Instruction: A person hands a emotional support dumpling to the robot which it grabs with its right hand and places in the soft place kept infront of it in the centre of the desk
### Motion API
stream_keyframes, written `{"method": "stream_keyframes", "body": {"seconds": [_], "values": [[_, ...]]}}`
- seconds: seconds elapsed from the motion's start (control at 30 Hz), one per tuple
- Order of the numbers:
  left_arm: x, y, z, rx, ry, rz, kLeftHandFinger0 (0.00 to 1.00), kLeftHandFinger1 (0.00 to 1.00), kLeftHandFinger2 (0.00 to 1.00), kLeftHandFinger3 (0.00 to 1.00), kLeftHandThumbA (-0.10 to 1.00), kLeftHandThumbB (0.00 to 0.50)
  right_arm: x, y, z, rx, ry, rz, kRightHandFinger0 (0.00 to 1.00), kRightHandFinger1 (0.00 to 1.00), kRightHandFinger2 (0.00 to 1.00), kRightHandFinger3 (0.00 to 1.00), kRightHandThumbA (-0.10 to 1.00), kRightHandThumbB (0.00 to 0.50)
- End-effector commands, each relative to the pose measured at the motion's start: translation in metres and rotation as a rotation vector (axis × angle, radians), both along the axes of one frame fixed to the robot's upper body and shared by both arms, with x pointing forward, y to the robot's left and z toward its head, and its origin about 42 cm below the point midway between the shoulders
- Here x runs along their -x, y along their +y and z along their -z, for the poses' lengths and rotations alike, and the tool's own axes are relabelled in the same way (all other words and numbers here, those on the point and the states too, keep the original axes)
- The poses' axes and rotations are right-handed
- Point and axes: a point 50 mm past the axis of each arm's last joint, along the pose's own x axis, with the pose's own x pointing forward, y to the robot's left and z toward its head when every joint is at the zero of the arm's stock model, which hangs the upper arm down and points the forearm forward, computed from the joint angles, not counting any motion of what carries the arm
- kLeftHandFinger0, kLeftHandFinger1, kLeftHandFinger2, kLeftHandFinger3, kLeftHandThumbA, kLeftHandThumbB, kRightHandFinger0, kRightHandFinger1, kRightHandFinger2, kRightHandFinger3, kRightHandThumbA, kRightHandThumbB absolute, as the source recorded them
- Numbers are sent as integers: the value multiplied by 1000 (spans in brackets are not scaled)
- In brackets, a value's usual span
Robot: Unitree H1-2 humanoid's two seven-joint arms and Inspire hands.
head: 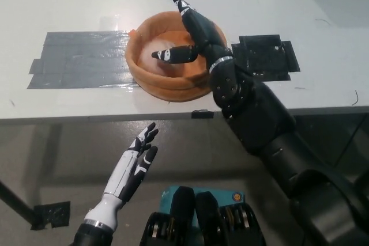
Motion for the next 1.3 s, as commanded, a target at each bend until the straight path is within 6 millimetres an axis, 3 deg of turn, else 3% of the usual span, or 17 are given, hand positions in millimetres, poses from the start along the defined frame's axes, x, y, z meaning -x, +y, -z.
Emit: {"method": "stream_keyframes", "body": {"seconds": [0.0,0.27,0.43,0.47,0.53,0.63,0.73,0.8,0.97,1.03,1.07,1.1,1.13,1.27], "values": [[-7,-3,-18,-6,-62,25,1000,1000,1000,1000,1000,244,-6,-1,-46,-65,16,-76,1000,1000,1000,1000,1000,500],[-8,-4,-17,-4,-66,27,1000,1000,1000,1000,1000,241,-3,-12,-55,-122,-23,-65,1000,1000,1000,1000,1000,500],[-10,-7,-20,0,-72,39,1000,1000,1000,1000,1000,239,9,-39,-85,-184,-127,-44,1000,1000,1000,1000,1000,497],[-11,-6,-20,-8,-74,36,1000,1000,1000,1000,1000,249,17,-49,-94,-211,-168,-49,1000,1000,1000,1000,1000,496],[-12,-4,-22,-21,-84,35,1000,1000,1000,1000,1000,219,39,-70,-111,-255,-255,-46,1000,1000,1000,1000,1000,500],[-15,0,-24,-32,-81,28,1000,1000,1000,1000,1000,232,76,-97,-117,-285,-365,-62,1000,1000,1000,1000,1000,464],[-14,2,-20,-19,-68,23,1000,1000,1000,1000,1000,237,114,-116,-107,-328,-392,-67,1000,1000,1000,1000,1000,484],[-11,3,-16,-8,-58,20,1000,1000,1000,1000,1000,235,137,-125,-95,-389,-409,-86,1000,1000,1000,1000,1000,466],[-5,3,-9,-2,-37,-1,1000,1000,1000,1000,1000,234,192,-145,-48,-421,-390,-89,1000,1000,1000,1000,1000,462],[-4,4,-8,-4,-35,-6,1000,1000,1000,1000,1000,229,198,-148,-34,-418,-375,-82,1000,1000,1000,1000,1000,450],[-2,5,-6,0,-32,-9,1000,1000,1000,1000,1000,224,202,-151,-18,-417,-347,-72,1000,1000,1000,1000,1000,446],[-2,5,-5,1,-32,-10,1000,1000,1000,1000,1000,223,203,-151,-15,-416,-340,-69,1000,1000,1000,1000,1000,404],[-1,5,-4,-6,-30,-13,1000,1000,1000,1000,1000,216,202,-153,-3,-405,-321,-58,1000,1000,1000,1000,1000,435],[5,4,0,2,-21,-14,1000,1000,1000,1000,1000,209,208,-164,49,-367,-163,-10,1000,1000,1000,1000,1000,437]]}}
